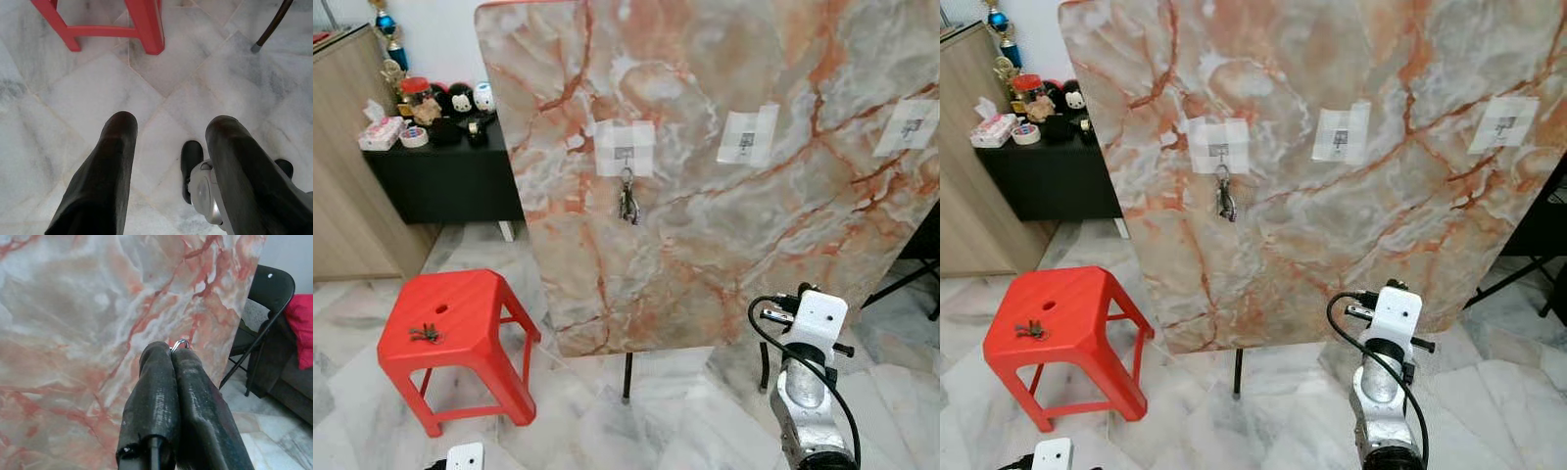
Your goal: Hang keys on a hook
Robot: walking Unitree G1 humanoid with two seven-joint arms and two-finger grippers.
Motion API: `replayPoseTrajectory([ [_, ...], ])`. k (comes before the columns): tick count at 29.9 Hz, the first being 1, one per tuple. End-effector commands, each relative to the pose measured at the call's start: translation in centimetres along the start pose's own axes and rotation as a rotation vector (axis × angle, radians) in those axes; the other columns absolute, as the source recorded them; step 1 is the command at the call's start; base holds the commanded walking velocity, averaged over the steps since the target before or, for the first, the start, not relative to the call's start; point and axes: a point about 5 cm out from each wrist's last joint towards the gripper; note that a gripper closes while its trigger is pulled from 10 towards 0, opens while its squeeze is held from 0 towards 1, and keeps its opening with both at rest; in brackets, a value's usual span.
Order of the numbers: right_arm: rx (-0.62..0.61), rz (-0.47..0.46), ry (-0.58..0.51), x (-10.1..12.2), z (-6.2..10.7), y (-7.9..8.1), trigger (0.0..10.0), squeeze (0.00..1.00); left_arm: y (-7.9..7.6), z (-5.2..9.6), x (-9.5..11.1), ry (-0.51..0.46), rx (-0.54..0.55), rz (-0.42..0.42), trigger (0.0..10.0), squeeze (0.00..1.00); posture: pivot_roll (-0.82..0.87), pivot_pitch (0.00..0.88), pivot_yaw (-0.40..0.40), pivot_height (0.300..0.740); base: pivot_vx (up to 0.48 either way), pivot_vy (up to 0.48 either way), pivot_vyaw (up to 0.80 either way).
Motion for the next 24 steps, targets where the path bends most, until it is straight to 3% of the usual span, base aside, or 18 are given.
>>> replayPoseTrajectory([
  [1, 0.016, -0.015, -0.028, 0.98, -0.44, 0.63, 10.0, 0.0, 0.13, 0.14, -0.52, 0.022, 0.003, -0.003, 10.0, 0.0, 0.01, 0.0, -0.026, 0.736, 0.0, 0.0, 0.0],
  [24, 0.016, -0.015, -0.028, 0.98, -0.44, 0.63, 10.0, 0.0, 0.13, 0.14, -0.52, 0.022, 0.003, -0.003, 10.0, 0.0, 0.01, 0.0, -0.026, 0.736, 0.0, 0.0, 0.0],
])
Point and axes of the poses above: a point about 5 cm out from each wrist's last joint towards the gripper, its own z axis pointing back from the gripper into the wrist, its own x axis along the axis of the wrist's last joint, y = z × x, and after that the axes turned 5 degrees about -z, right-handed
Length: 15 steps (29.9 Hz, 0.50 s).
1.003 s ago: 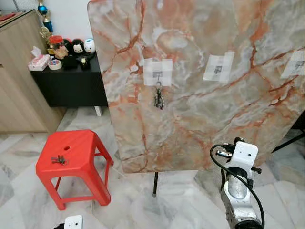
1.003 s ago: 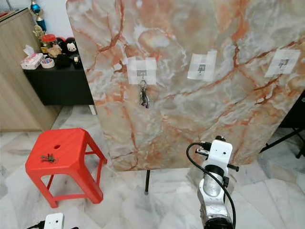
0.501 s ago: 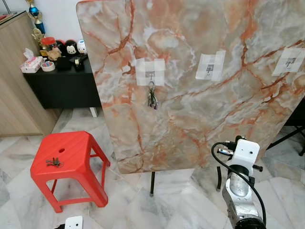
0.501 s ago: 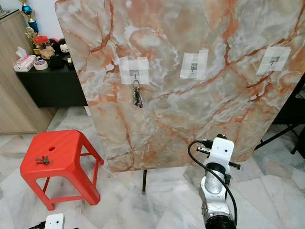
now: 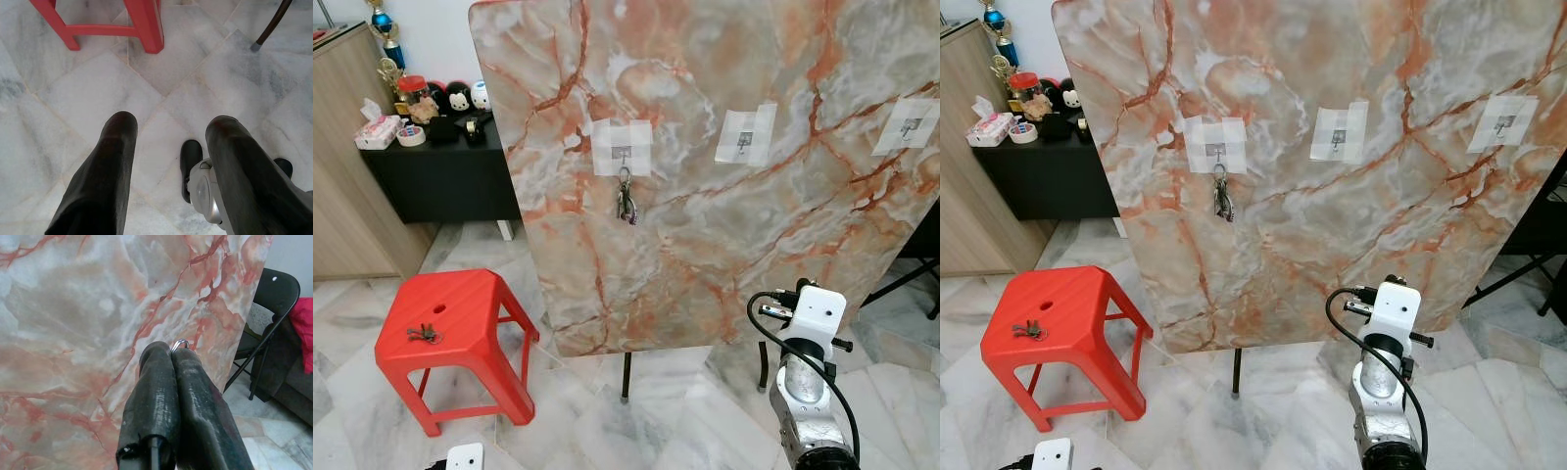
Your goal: Hang keys on a hook
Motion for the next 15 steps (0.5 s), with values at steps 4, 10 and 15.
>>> replayPoseTrajectory([
  [4, 0.008, -0.008, -0.015, 0.6, -0.2, 0.3, 10.0, 0.0, 0.1, 0.1, -0.5, 0.022, 0.003, -0.003, 10.0, 0.0, 0.01, 0.0, -0.026, 0.736, 0.0, 0.0, 0.0],
  [10, 0.248, 0.101, -0.063, 1.2, 0.3, 3.2, 10.0, 0.0, 0.2, -0.2, 0.5, 0.005, 0.017, 0.0, 10.0, 0.0, 0.02, 0.0, -0.035, 0.736, 0.0, 0.0, 0.0],
  [15, 0.225, 0.076, -0.037, 1.0, 0.1, 2.8, 10.0, 0.0, 0.4, -0.2, 0.5, 0.002, 0.022, 0.002, 10.0, 0.0, 0.02, 0.0, -0.036, 0.736, 0.0, 0.0, 0.0],
])
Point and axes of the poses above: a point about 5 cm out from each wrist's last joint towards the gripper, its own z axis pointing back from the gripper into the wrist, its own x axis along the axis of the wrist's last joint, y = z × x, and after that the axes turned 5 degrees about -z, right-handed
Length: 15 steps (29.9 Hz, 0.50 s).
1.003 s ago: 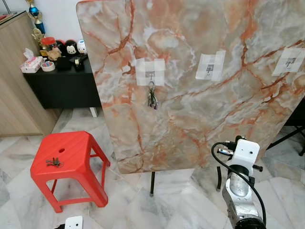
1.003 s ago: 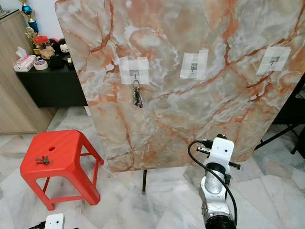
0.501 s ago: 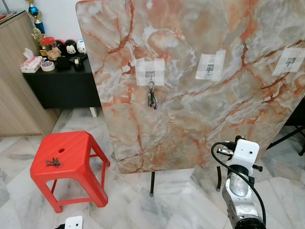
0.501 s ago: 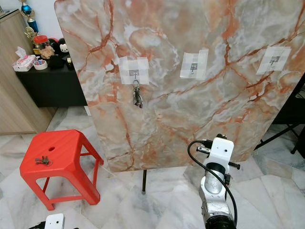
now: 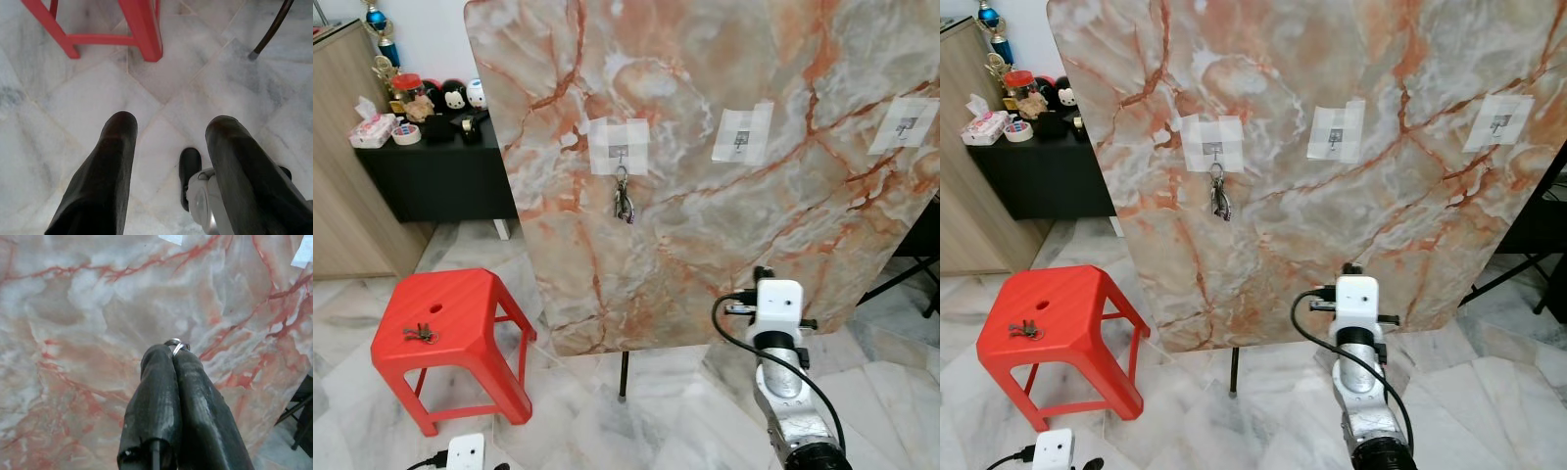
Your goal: Hang keys on a hook
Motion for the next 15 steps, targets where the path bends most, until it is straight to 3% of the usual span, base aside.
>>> replayPoseTrajectory([
  [1, -0.028, -0.005, 0.003, 0.18, -0.34, -0.75, 10.0, 0.0, 0.41, 0.19, -0.64, 0.028, 0.016, 0.003, 10.0, 0.0, 0.02, 0.0, -0.037, 0.736, 0.0, 0.0, 0.0],
  [9, -0.057, -0.012, 0.033, -0.25, -0.27, -1.42, 10.0, 0.0, 0.35, 0.21, -0.76, 0.035, 0.016, 0.004, 10.0, 0.0, 0.02, 0.0, -0.035, 0.736, 0.0, 0.0, 0.0],
  [15, -0.017, 0.031, 0.002, 0.31, -0.44, -0.94, 10.0, 0.0, 0.47, 0.17, -0.69, 0.038, 0.017, 0.003, 10.0, 0.0, 0.02, 0.0, -0.034, 0.736, 0.0, 0.0, 0.0],
])
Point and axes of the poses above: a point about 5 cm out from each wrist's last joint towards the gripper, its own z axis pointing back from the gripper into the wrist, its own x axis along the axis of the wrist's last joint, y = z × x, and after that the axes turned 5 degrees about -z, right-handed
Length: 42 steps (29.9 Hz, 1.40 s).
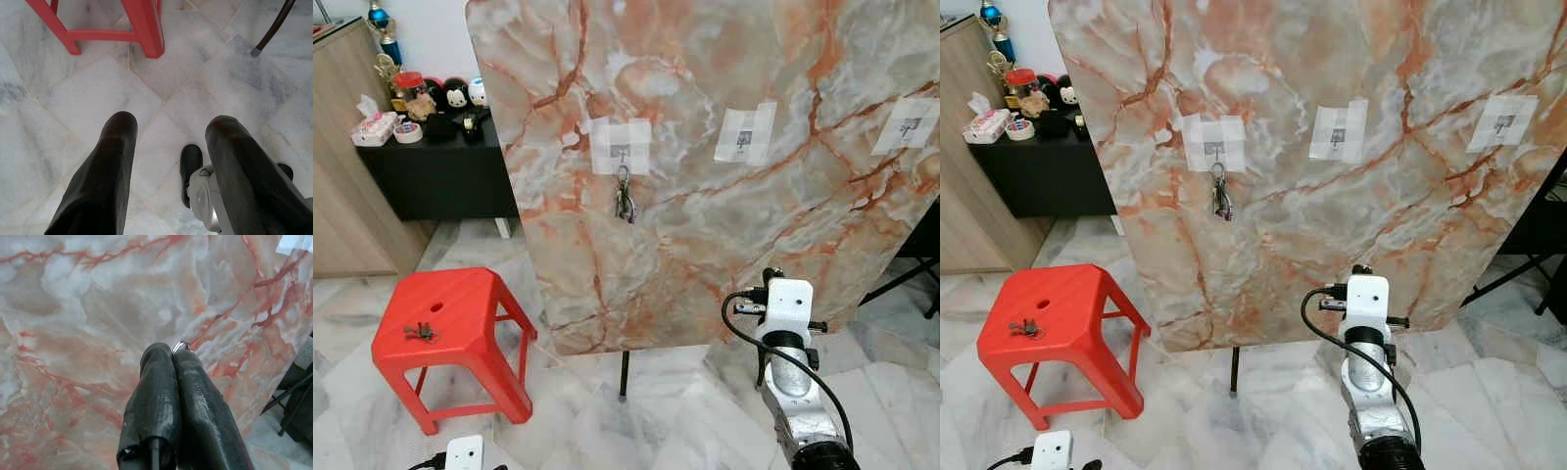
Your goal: Hang keys on a hook
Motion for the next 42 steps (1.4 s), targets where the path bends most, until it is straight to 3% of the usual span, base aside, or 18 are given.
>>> replayPoseTrajectory([
  [1, 0.009, 0.014, -0.022, 0.5, -0.2, 0.1, 10.0, 0.0, 0.4, 0.1, -0.4, 0.028, 0.011, 0.001, 10.0, 0.0, 0.02, 0.0, -0.035, 0.736, 0.0, 0.0, 0.0],
  [5, 0.003, 0.002, -0.025, 0.6, -0.2, 0.1, 10.0, 0.0, 0.4, 0.1, -0.4, 0.029, 0.011, 0.001, 10.0, 0.0, 0.02, 0.0, -0.034, 0.736, 0.143, 0.0, 0.69],
  [31, -0.021, -0.016, -0.016, 0.8, -0.5, 0.3, 10.0, 0.0, 0.3, 0.0, -0.1, 0.014, 0.004, 0.002, 10.0, 0.0, 0.02, 0.0, -0.038, 0.736, 0.304, 0.0, 0.0],
  [42, -0.063, 0.018, -0.055, 1.7, -1.0, 0.2, 10.0, 0.0, -0.1, 0.0, -0.1, 0.007, 0.002, -0.006, 10.0, 0.0, 0.02, 0.0, -0.036, 0.736, 0.0, 0.0, 0.0],
])
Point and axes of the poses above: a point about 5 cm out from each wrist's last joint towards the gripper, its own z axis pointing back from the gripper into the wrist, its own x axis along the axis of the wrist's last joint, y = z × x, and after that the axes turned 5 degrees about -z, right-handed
